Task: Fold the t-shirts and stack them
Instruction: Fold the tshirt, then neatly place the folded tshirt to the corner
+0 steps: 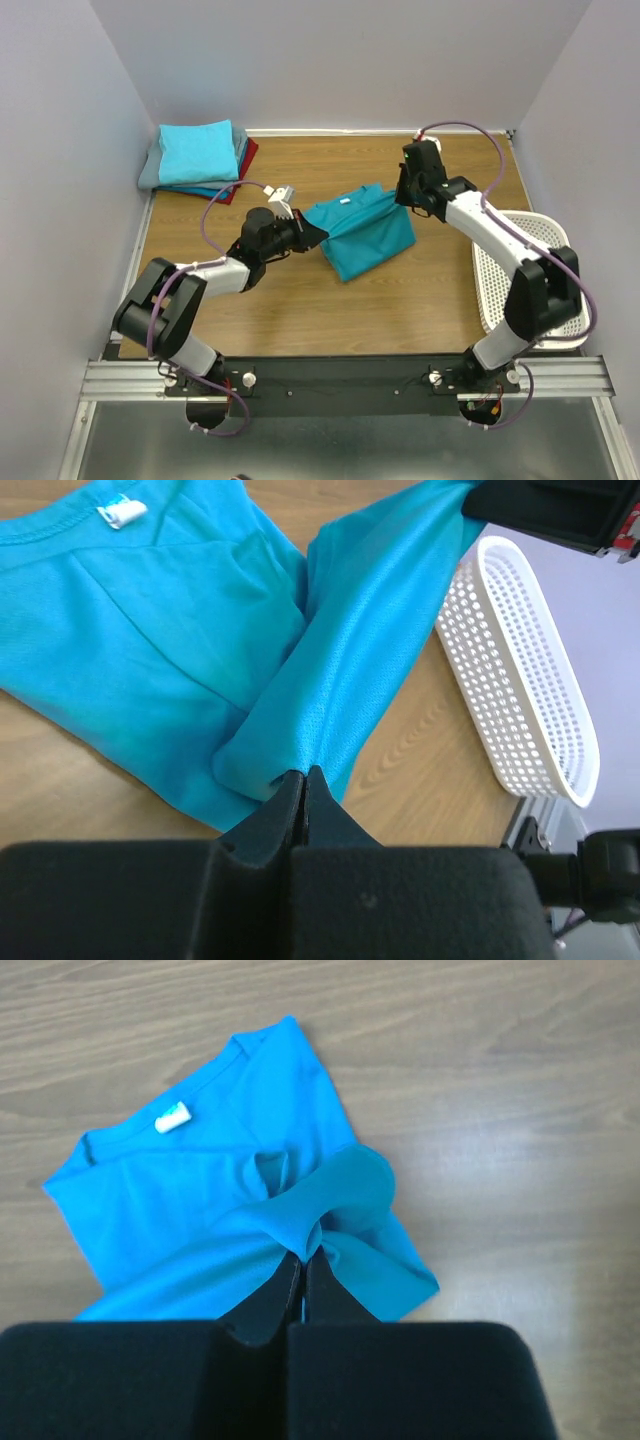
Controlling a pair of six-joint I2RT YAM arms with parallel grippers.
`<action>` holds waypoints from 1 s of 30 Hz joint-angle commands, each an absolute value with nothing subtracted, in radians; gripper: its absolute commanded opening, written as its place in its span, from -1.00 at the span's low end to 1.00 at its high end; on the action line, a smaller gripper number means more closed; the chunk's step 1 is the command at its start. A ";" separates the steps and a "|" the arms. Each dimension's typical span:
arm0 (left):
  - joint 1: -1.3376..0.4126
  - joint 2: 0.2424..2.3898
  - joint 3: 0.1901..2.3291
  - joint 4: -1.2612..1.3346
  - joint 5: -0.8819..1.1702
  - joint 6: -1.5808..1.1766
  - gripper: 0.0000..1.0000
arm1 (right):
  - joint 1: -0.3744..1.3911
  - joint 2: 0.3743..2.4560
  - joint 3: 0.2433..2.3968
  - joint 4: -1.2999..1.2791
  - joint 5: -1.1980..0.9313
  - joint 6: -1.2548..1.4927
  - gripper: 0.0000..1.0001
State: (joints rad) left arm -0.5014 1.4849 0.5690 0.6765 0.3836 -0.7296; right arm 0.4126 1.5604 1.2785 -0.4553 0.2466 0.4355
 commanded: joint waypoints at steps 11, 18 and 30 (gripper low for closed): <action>-0.310 1.802 0.779 0.891 0.597 -0.796 -1.00 | 0.380 2.002 1.666 -0.403 0.308 0.350 -0.99; -0.258 1.833 0.818 0.830 0.473 -0.758 0.97 | 0.377 2.073 1.746 -0.399 0.223 0.318 0.88; -0.308 1.740 0.655 0.883 0.451 -0.629 0.97 | 0.380 1.729 1.309 -0.186 -0.032 0.307 0.91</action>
State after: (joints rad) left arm -0.2924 1.7519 0.7143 0.8196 0.4454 -0.6743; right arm 0.3809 1.7859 1.3991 -0.3008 0.1234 0.3115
